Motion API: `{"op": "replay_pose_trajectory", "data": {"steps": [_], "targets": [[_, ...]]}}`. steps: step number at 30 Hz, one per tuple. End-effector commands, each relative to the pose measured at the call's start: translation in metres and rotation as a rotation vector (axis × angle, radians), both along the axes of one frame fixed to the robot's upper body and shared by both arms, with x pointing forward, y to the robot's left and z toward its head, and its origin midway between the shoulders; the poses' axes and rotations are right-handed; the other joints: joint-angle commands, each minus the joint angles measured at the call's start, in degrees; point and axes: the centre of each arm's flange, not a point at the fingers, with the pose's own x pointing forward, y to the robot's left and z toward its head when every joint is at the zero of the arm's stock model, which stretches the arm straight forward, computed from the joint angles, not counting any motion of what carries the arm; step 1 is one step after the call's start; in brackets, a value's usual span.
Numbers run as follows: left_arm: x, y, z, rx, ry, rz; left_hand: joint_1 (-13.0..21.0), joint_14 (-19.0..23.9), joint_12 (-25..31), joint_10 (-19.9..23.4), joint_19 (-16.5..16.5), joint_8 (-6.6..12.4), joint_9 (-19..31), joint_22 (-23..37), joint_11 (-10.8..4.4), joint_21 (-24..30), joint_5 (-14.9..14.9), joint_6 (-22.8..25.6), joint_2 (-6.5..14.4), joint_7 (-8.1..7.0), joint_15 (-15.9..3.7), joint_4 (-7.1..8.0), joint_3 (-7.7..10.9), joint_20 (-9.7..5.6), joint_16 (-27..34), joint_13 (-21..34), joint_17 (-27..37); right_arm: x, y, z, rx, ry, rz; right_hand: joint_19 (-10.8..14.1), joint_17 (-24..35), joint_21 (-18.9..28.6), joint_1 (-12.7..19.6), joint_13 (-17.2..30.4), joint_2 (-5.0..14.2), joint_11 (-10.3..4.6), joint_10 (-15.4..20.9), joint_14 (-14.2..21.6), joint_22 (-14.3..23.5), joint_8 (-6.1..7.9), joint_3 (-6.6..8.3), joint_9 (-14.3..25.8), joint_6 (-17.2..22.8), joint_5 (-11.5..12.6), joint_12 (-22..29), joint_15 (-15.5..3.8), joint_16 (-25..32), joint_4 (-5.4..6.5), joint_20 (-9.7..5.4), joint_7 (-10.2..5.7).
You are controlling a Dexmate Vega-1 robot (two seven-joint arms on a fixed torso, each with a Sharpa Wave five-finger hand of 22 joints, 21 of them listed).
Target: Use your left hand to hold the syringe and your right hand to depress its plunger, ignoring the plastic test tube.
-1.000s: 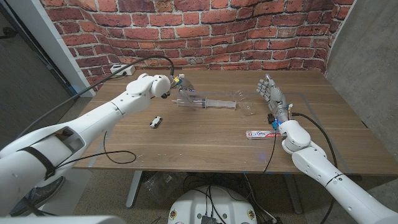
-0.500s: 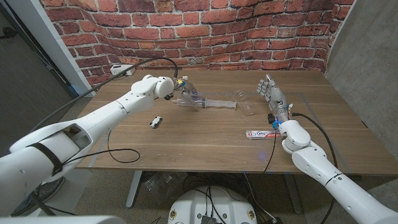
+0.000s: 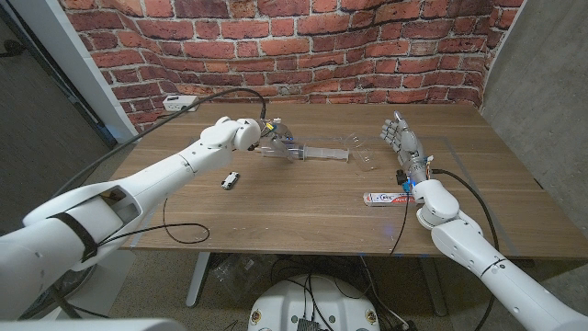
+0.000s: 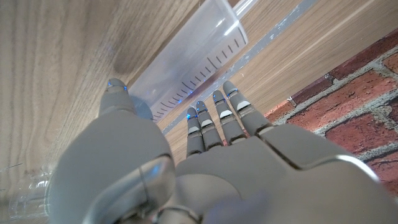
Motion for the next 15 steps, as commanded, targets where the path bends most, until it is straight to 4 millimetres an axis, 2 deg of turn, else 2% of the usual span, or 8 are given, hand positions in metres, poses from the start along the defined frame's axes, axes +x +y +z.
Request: {"op": "replay_pose_trajectory", "data": {"steps": [1, 8, 15], "targets": [[0.005, -0.004, -0.017, -0.010, -0.008, -0.010, 0.43, 0.67, 0.29, 0.89, 0.75, 0.52, 0.13, 0.17, -0.04, 0.31, 0.39, 0.87, 0.16, 0.11, -2.90, -0.32, 0.28, -0.03, 0.43, 0.30, 0.16, -0.002, -0.001, -0.001, 0.001, 0.002, 0.001, 0.14, 0.23, 0.15, 0.76, 0.14, -0.10, 0.24, 0.51, 0.30, 0.14, -0.07, 0.04, 0.09, 0.17, -0.21, 0.00, 0.16, 0.01, -0.18, 0.39, 0.33], [0.009, -0.001, -0.025, -0.040, -0.004, -0.012, 2.27, 2.82, 0.66, 2.50, 3.09, 0.91, 0.11, 0.12, -0.41, 1.07, 0.41, 2.33, 0.56, -0.15, -3.56, -1.03, 0.81, -0.60, 0.84, 0.27, 0.07, 0.000, 0.001, 0.000, -0.006, 0.009, 0.006, 0.15, 0.24, 0.15, 0.76, 0.14, -0.09, 0.23, 0.51, 0.28, 0.14, -0.08, 0.02, 0.09, 0.18, -0.23, -0.01, 0.16, 0.00, -0.18, 0.39, 0.37], [0.013, 0.001, -0.032, -0.082, 0.008, -0.033, 5.71, 5.66, 0.94, 4.90, 7.38, 1.52, 0.11, -0.09, -0.57, 2.32, -0.01, 5.07, 1.65, 0.33, -3.85, -2.08, 2.05, 0.16, 1.13, 0.24, 0.01, 0.002, 0.004, 0.002, -0.009, 0.012, 0.010, 0.15, 0.25, 0.14, 0.73, 0.14, -0.07, 0.25, 0.56, 0.29, 0.14, -0.07, -0.01, 0.09, 0.22, -0.26, 0.00, 0.19, 0.00, -0.18, 0.38, 0.35]]}}
